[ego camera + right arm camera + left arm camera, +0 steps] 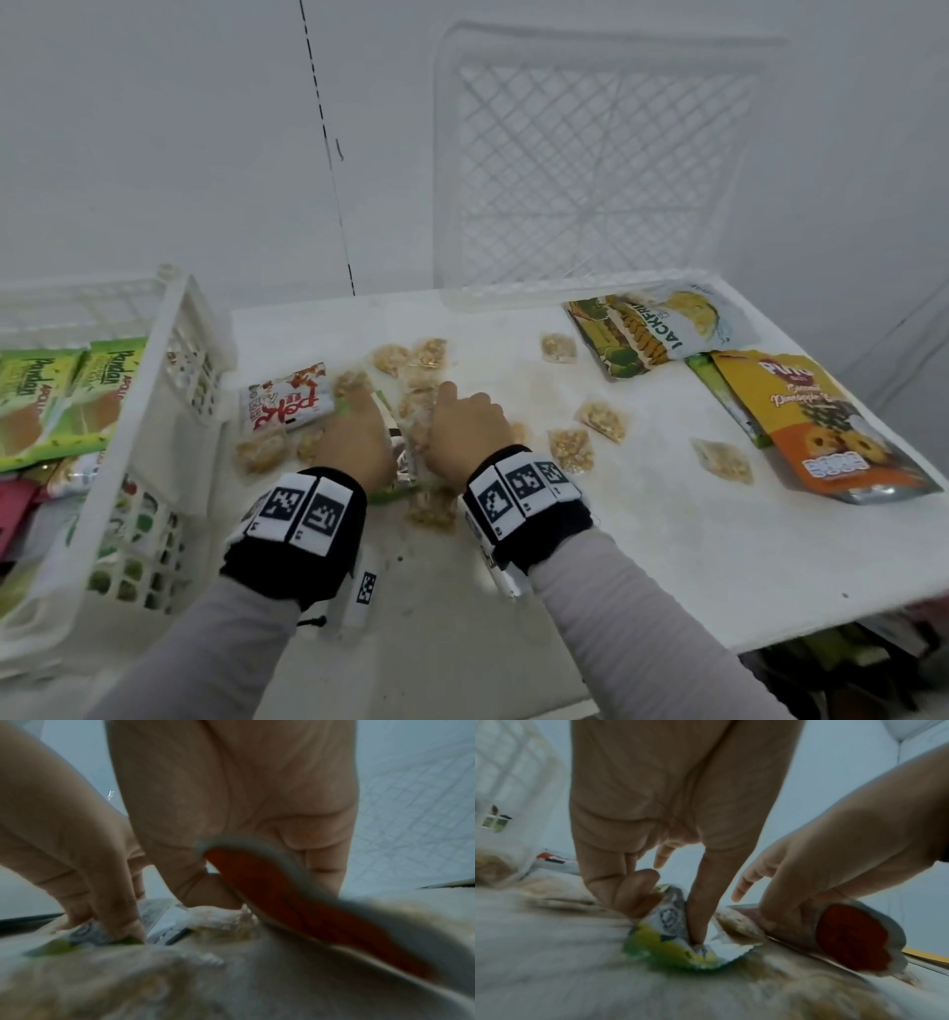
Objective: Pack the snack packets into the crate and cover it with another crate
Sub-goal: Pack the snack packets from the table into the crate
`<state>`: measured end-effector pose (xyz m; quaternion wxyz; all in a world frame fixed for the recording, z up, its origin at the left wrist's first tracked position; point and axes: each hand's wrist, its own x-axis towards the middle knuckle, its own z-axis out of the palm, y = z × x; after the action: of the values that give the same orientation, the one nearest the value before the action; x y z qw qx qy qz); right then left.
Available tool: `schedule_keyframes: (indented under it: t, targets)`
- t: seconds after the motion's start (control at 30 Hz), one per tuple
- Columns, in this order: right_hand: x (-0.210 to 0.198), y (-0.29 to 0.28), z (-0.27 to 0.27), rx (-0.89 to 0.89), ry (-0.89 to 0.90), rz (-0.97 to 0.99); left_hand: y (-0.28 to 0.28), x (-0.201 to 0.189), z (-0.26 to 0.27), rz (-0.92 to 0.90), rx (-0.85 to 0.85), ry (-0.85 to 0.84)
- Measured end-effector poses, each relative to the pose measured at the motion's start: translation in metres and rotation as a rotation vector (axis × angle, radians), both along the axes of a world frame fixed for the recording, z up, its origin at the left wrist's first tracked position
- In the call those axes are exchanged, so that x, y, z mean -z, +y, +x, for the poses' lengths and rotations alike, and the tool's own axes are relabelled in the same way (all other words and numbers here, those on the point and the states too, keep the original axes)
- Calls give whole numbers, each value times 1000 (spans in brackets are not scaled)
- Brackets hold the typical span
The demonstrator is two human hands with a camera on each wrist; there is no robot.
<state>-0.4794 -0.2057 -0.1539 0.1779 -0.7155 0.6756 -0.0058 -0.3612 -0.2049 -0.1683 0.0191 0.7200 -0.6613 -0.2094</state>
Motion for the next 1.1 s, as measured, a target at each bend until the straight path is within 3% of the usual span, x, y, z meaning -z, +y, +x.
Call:
schedule_keyframes:
  t: [0.17,0.27,0.4,0.6,0.73,0.8,0.9,1.1]
  targets:
    - [5,-9,-3,-11,15,23,-4,-4,13,128,-155,209]
    - [3,-18,-11,-57,-55,53,-12,-17,27,185,-141,257]
    - [-3,-22,-29,-8,-364,107,-35,-40,45,56,-156,129]
    - [-26,-21,-87,227,-699,-99,-78,-43,68,30,-106,-122]
    - [-36,-27,-150,378,-366,-412,-78,-38,71,126,-121,-306]
    - [-33,-25,-179,440,-116,-304,-80,-32,69,226,-11,-297]
    - [-20,-22,-208,487,142,-67,-81,-29,69,203,69,-286]
    - [-1,-21,-232,480,229,142,-85,-30,69,106,54,-310]
